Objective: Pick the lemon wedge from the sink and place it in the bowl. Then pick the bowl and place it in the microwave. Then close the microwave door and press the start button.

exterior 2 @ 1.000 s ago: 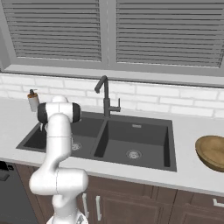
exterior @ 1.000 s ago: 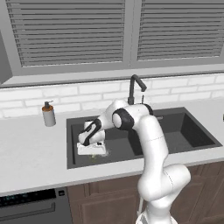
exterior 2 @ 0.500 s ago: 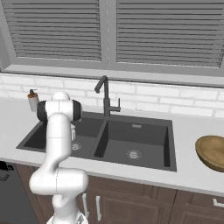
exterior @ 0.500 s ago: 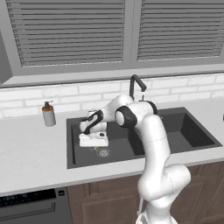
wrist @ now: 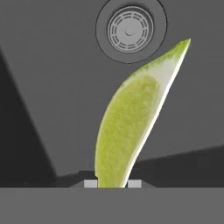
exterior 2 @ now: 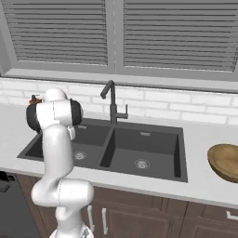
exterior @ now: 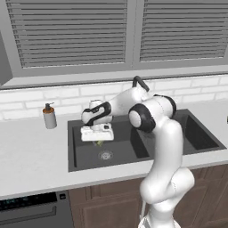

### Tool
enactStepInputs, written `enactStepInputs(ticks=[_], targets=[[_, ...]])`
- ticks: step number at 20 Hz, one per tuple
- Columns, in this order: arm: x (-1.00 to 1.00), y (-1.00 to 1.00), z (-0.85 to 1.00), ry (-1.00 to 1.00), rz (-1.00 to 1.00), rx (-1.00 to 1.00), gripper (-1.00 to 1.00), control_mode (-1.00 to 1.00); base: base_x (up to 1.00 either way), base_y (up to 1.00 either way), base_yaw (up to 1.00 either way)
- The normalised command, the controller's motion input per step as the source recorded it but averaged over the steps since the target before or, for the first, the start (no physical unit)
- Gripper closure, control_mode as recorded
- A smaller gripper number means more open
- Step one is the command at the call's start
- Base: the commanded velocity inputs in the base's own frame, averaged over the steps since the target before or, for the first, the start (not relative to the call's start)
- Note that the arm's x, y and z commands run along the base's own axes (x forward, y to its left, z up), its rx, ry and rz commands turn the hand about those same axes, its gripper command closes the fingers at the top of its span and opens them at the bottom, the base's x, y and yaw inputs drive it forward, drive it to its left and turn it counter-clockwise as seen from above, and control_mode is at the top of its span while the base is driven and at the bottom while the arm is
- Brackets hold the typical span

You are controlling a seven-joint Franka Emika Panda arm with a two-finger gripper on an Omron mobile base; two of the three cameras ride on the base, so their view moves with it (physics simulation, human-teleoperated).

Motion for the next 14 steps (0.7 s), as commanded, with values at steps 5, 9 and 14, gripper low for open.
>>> enactStepInputs(ticks=[5,9,14], targets=[[-0.78,-0.20,0.96,-0.13,0.00,0.00,1.00,-1.00,0.00,0.00,0.00],[-0.75,-0.33,0.88,-0.17,0.00,0.00,1.00,-1.00,0.00,0.00,0.00],[-0.76,-0.38,0.97,-0.15,0.00,0.00,1.00,-1.00,0.00,0.00,0.00]])
